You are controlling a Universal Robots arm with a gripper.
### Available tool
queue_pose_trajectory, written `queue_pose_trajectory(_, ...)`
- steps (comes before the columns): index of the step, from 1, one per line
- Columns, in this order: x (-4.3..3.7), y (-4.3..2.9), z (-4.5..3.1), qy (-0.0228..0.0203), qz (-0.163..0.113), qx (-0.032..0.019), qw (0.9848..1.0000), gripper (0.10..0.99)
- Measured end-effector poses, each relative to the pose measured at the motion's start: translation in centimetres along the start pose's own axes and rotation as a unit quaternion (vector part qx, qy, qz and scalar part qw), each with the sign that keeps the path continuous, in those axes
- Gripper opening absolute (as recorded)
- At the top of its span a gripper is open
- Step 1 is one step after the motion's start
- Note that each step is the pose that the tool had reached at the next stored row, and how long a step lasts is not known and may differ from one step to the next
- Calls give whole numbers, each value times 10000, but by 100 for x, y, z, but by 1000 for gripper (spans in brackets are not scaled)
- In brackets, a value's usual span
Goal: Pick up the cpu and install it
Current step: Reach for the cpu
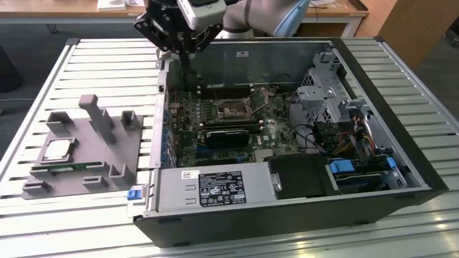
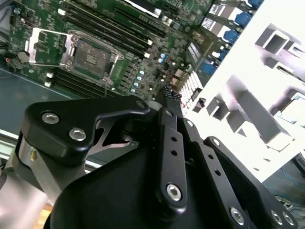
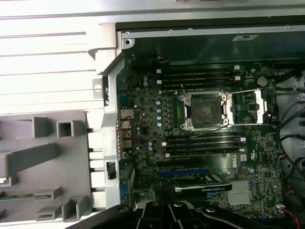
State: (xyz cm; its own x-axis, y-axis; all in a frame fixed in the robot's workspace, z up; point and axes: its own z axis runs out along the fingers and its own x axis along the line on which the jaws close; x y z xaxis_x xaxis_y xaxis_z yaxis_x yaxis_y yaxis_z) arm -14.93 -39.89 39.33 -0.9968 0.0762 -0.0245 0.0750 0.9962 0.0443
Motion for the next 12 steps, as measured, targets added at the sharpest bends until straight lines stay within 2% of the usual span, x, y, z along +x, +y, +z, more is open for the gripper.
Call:
queue_pose_trajectory(7,284,-21,-8,0,0,0,10000,106)
queue_pose_trajectory(12,448,-34,-11,0,0,0,10000,106)
